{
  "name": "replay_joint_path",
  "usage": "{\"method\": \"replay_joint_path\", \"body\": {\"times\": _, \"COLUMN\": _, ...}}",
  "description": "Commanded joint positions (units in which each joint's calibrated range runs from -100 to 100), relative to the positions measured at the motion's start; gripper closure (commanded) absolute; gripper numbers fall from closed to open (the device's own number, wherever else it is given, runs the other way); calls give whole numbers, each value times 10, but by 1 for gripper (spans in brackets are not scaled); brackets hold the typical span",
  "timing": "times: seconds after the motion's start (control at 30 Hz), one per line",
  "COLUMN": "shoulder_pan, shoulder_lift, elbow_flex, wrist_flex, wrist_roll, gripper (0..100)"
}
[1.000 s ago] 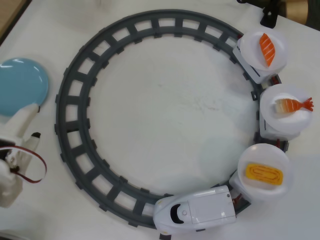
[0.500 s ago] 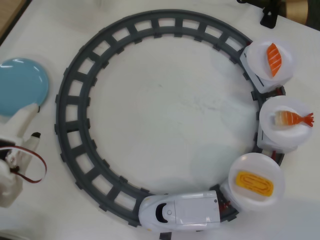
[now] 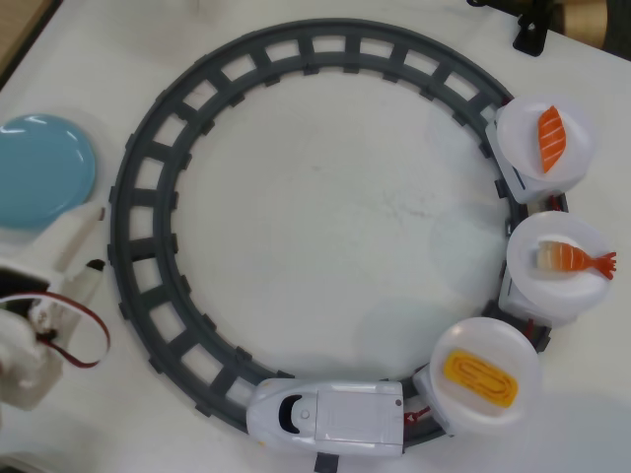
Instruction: Pick up the sushi from the Shinkansen and put it on the blue dish
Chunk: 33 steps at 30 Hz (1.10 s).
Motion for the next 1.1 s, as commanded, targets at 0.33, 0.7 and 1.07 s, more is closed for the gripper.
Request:
{"method": "replay_joint_path", "body": {"times": 0.33, "shoulder_pan": 141, "shoulder_lift": 300, "elbow_flex": -301, "wrist_flex": 145, "wrist_roll": 2, "gripper": 77}}
{"method": "replay_joint_path", "body": {"times": 0.7, "shoulder_pan": 303, "shoulder_lift": 444, "elbow_flex": -493, "wrist_flex": 272, "wrist_roll": 5, "gripper": 77}}
{"method": "replay_joint_path", "body": {"times": 1.07, "shoulder_pan": 407, "shoulder_lift": 535, "elbow_flex": -545, "wrist_flex": 329, "wrist_roll": 60, "gripper": 77}}
